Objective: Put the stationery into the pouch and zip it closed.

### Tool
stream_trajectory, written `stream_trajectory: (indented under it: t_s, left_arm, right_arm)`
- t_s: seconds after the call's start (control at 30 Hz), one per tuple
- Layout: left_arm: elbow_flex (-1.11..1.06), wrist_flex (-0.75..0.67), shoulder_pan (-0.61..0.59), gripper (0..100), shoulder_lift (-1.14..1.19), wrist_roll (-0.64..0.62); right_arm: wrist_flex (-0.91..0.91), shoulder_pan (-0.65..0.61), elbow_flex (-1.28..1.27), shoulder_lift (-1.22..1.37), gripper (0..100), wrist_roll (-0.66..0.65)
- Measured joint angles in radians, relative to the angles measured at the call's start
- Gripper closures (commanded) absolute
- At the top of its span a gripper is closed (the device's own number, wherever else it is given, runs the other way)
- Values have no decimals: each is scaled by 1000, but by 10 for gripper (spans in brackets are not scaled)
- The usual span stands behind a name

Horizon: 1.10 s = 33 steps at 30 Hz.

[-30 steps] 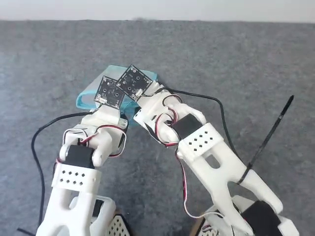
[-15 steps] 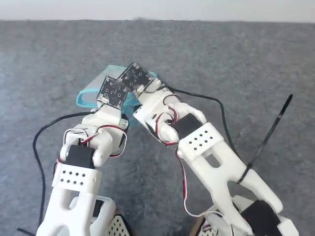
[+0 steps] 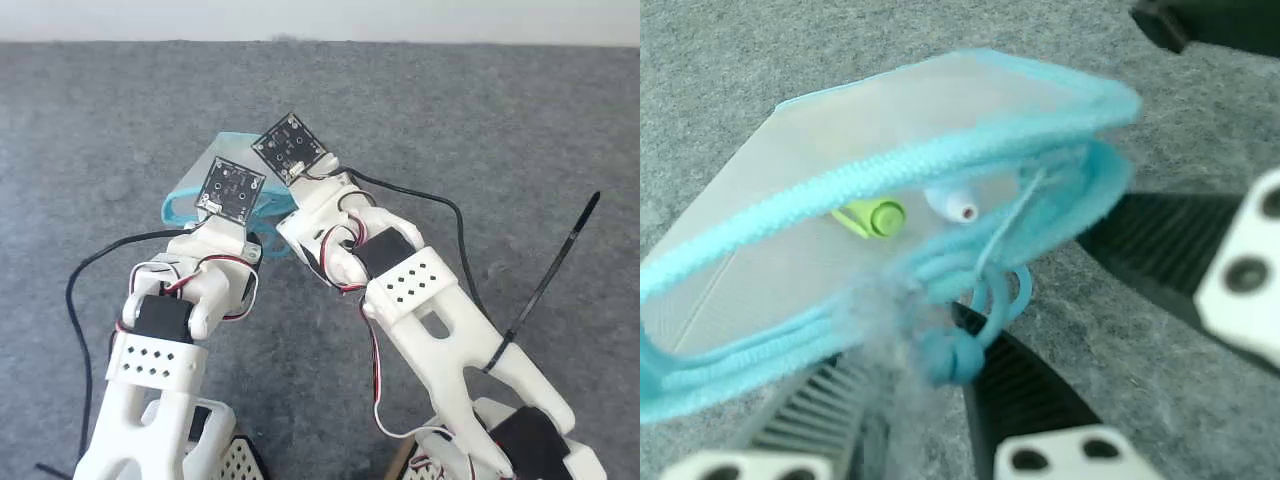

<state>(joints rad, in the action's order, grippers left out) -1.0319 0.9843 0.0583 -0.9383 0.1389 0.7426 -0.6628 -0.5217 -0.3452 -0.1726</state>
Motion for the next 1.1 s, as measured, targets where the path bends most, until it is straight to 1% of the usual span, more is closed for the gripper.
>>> stream_trajectory:
  t_s: [0.17, 0.23, 0.4, 0.53, 0.73, 0.87, 0.97, 1.1]
  left_arm:
    - [0, 0, 0, 988, 0, 0]
    - [-2, 0, 0, 988, 0, -11]
    - [-2, 0, 0, 988, 0, -25]
    - [-2, 0, -3, 988, 0, -26]
    - [-2, 0, -3, 988, 0, -26]
    - [-2, 0, -3, 988, 0, -26]
    - [-2, 0, -3, 988, 0, -28]
    - [-2, 0, -3, 988, 0, -28]
  right_arm:
    - [61, 66, 0, 0, 718, 118]
    - [69, 77, 0, 0, 719, 133]
    - [71, 61, 0, 0, 720, 180]
    - [86, 25, 0, 0, 721, 183]
    - [157, 5, 0, -52, 714, 26]
    - [160, -20, -66, -135, 659, -95]
    - [109, -60, -169, -227, 637, -175]
    - [-6, -63, -292, -325, 633, -227]
